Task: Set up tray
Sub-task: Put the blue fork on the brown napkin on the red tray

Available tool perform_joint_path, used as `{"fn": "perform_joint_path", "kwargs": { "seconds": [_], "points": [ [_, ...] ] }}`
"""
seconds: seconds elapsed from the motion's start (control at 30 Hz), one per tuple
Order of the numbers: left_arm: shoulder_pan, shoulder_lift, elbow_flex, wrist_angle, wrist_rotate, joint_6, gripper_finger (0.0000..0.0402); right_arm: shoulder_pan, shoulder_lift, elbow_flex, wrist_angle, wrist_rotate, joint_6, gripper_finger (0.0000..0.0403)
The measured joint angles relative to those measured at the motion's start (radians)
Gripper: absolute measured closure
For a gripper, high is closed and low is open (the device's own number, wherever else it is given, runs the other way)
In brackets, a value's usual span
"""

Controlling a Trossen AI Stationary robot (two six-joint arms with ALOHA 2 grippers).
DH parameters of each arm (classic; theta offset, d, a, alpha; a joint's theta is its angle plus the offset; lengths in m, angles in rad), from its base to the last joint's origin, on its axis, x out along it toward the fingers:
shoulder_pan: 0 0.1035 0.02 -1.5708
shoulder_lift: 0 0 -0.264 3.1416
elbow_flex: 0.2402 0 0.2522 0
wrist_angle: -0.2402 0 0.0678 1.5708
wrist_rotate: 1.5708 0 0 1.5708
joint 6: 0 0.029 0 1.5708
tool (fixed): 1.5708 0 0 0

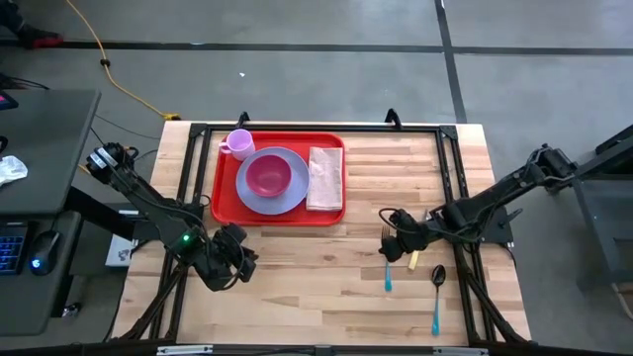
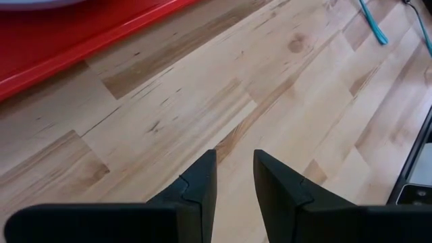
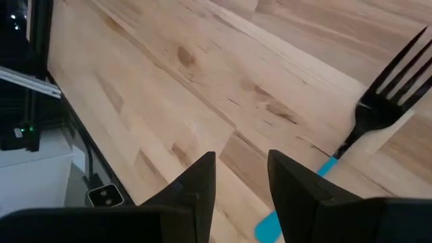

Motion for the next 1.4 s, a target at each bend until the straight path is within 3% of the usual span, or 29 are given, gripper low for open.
{"fn": "perform_joint_path", "kwargs": {
  "seconds": [0.2, 0.5, 0.7, 0.8, 1.03, 1.4],
  "points": [
    [0.001, 0.0, 0.0, 0.0, 0.0, 0.0, 0.0273, 0.0, -0.001, 0.0, 0.034, -0.067, -0.002, 0.0289],
    [0.001, 0.0, 0.0, 0.003, -0.002, 0.0, 0.0273, 0.01, -0.001, 0.0, 0.012, -0.05, 0.036, 0.0289],
    [0.001, 0.0, 0.0, 0.005, -0.002, -0.004, 0.0273, 0.009, 0.043, 0.126, -0.264, -0.036, 0.062, 0.0289],
    [0.001, 0.0, 0.0, 0.005, -0.002, -0.004, 0.0273, 0.009, 0.121, 0.233, -0.424, -0.051, 0.062, 0.0289],
    [0.002, 0.0, 0.0, 0.002, -0.004, -0.004, 0.0273, 0.006, 0.313, 0.407, -0.621, -0.078, 0.033, 0.0289],
    [0.002, 0.0, 0.0, 0.002, -0.005, 0.0, 0.0273, -0.007, 0.383, 0.437, -0.618, -0.114, 0.019, 0.0289]
  ]
}}
